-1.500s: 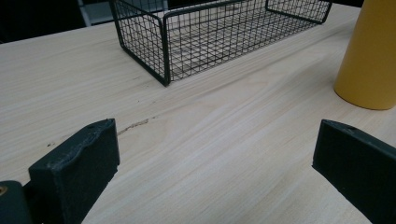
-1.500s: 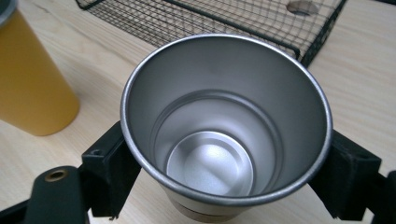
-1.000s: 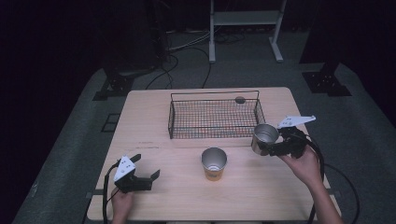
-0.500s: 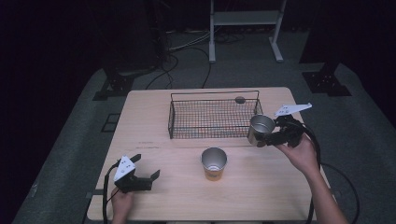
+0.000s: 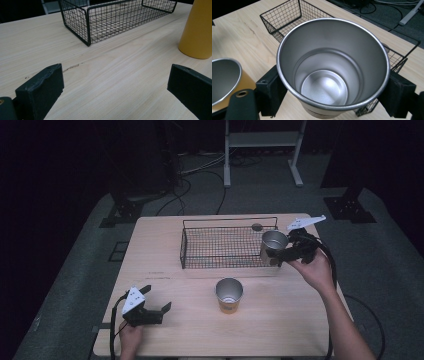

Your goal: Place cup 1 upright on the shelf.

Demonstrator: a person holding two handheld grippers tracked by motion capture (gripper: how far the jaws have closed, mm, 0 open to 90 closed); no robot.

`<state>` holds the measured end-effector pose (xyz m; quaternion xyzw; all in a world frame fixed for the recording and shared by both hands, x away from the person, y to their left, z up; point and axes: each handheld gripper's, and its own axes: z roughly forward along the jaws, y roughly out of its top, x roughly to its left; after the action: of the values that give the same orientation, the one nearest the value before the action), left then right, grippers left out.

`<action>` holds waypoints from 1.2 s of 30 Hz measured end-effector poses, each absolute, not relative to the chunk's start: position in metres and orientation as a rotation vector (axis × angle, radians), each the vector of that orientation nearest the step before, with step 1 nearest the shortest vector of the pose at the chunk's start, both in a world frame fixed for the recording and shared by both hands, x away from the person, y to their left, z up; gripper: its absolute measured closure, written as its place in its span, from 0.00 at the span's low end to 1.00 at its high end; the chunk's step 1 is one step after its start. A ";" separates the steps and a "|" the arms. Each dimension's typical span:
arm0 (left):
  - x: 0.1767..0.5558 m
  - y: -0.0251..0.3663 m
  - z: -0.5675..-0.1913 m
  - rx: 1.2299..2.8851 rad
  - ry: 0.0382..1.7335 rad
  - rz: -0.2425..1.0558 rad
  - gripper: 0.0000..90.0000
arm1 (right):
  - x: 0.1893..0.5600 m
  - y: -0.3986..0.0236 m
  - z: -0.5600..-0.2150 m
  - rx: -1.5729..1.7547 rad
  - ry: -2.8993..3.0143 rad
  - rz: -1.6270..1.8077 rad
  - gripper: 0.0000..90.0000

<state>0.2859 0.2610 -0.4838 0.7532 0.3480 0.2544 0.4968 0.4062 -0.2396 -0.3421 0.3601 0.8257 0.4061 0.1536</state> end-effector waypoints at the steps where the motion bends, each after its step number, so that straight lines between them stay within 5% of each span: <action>1: 0.286 0.261 -0.484 1.824 0.843 0.616 0.00 | 0.406 -0.240 -0.342 1.032 2.367 1.164 0.20; 36: 0.286 0.262 -0.484 1.821 0.840 0.613 0.00 | 0.490 -0.192 -0.366 1.180 2.361 1.041 0.20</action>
<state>0.2863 0.2616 -0.4837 0.7527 0.3472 0.2531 0.4989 0.4902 -0.1919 -0.3655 0.4112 0.8225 0.3625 0.1515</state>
